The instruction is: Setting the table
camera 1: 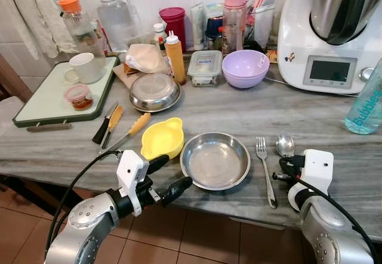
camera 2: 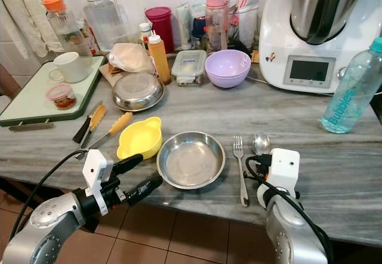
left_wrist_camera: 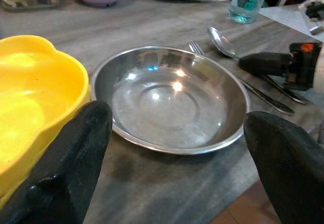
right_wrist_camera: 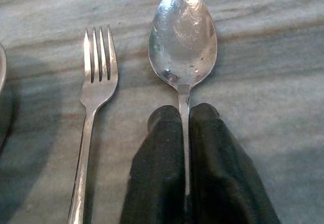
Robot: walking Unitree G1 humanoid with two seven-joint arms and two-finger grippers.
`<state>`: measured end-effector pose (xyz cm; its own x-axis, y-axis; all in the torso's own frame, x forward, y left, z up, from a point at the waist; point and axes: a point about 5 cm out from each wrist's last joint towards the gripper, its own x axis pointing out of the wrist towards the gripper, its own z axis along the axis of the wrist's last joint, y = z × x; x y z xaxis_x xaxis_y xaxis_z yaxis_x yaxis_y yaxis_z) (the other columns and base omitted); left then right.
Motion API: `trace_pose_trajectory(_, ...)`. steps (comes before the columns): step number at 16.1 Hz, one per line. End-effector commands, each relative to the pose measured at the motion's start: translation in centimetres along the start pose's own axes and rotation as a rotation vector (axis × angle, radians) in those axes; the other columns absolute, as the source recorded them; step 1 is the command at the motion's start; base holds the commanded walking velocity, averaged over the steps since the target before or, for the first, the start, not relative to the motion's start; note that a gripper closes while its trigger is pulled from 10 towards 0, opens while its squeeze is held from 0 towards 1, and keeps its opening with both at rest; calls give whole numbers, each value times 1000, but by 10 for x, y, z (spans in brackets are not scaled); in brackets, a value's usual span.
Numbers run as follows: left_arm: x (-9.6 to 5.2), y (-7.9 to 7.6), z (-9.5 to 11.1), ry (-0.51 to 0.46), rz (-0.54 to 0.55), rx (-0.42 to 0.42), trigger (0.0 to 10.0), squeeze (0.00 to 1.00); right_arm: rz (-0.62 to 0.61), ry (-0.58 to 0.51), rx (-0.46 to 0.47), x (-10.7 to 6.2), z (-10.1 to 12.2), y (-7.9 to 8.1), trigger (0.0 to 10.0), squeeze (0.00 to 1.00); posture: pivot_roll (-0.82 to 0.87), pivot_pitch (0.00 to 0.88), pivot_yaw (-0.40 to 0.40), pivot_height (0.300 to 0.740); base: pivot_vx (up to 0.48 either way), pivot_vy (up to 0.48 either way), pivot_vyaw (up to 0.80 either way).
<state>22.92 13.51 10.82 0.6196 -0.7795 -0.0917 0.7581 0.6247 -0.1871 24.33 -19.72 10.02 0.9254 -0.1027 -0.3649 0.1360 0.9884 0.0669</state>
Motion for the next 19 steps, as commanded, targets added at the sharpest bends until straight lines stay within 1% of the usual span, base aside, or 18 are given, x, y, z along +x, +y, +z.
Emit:
trace_pose_trajectory(1,-2,-1,5,7,-14,12,10000,0,19,-8,5,2,2,2,10000,1000,-98,2,104,740,0,0,0)
trace_pose_trajectory(4,0,-2,5,9,-20,5,10000,0,15,-7,2,3,2,0,10000,1000,-99,1,102,740,0,0,0)
trace_pose_trajectory(7,5,-5,1,15,-26,-5,10000,0,16,-7,3,5,2,-1,10000,1000,-99,3,101,740,0,0,0)
trace_pose_trajectory(9,14,-14,-10,30,-51,-25,10000,0,24,-10,-1,5,3,0,10000,1000,-101,2,101,740,0,0,0)
trace_pose_trajectory(10,21,-21,-14,32,-60,-29,10000,0,26,-17,-3,6,6,0,10000,1000,-103,1,98,740,0,0,0)
trace_pose_trajectory(12,31,-29,-23,41,-67,-36,10000,0,31,-47,-20,5,13,0,10000,1000,-104,0,96,740,0,0,0)
trace_pose_trajectory(13,40,-37,-31,47,-70,-41,10000,0,31,-79,-55,4,18,2,10000,1000,-106,0,97,740,0,0,0)
trace_pose_trajectory(15,58,-59,-44,54,-80,-48,10000,0,43,-124,-84,3,25,5,10000,1000,-107,0,98,740,0,0,0)
trace_pose_trajectory(17,81,-89,-52,57,-93,-48,10000,0,73,-191,-143,-2,35,13,10000,1000,-110,0,99,740,0,0,0)
trace_pose_trajectory(19,87,-97,-56,56,-90,-42,10000,0,81,-217,-158,-2,39,15,10000,1000,-109,0,99,740,0,0,0)
